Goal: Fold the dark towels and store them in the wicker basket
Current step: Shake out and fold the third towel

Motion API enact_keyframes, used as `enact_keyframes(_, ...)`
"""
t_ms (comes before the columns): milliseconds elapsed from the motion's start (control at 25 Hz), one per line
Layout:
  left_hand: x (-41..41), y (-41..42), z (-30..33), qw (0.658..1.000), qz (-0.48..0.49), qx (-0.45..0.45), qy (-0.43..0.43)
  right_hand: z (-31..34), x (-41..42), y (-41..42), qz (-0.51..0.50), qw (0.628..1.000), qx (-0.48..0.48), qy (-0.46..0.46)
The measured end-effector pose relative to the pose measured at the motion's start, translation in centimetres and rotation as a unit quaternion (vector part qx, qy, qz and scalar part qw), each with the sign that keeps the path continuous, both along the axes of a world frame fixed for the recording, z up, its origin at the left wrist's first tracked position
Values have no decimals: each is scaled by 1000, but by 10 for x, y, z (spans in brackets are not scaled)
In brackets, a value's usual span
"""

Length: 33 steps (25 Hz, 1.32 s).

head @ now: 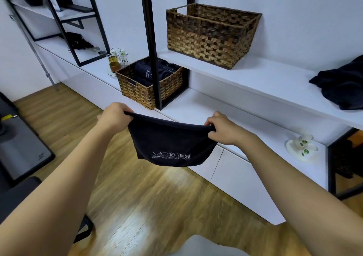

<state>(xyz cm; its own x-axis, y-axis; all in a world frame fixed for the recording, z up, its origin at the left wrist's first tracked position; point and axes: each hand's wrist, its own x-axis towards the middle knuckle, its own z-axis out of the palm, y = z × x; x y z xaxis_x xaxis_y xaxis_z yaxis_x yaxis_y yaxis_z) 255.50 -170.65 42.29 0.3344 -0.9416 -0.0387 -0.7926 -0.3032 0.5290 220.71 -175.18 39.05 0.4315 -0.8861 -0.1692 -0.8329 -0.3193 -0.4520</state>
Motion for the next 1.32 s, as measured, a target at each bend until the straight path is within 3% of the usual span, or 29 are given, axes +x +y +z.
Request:
enact_keyframes(80, -5, 1, 1, 998, 4, -3, -62, -5, -3, -7, -39, 996, -76, 34)
enact_keyframes(200, -6, 2, 4, 995, 39, -28, -90, 0, -16, -14, -148, 975, -166, -15)
enact_keyframes(360, -11, 5, 21, 995, 53, -83, 35, 9, -26, -15, -246, 928, -101, -262)
enact_keyframes(480, -56, 7, 38, 987, -96, -85, 94, 28, -7, -9, -176, 895, -59, -405)
enact_keyframes(560, -98, 2, 41, 965, -234, -66, 97, 42, 10, -1, -79, 917, -71, -385)
enact_keyframes(640, -131, -8, 38, 949, -291, -71, 96, 51, 19, 8, -25, 938, -101, -330)
enact_keyframes(760, -153, -19, 35, 945, -298, -80, 108, 51, 7, 19, -48, 941, -105, -319)
enact_keyframes(920, -163, -23, 35, 918, -311, -85, 232, 22, -16, 43, -122, 954, -71, -265)
enact_keyframes(1160, -165, -33, 50, 912, -284, -128, 267, -38, -45, 59, -195, 967, 21, -164)
enact_keyframes(1320, -140, -44, 63, 923, -210, -166, 277, -45, -60, 51, -253, 952, 11, -171)
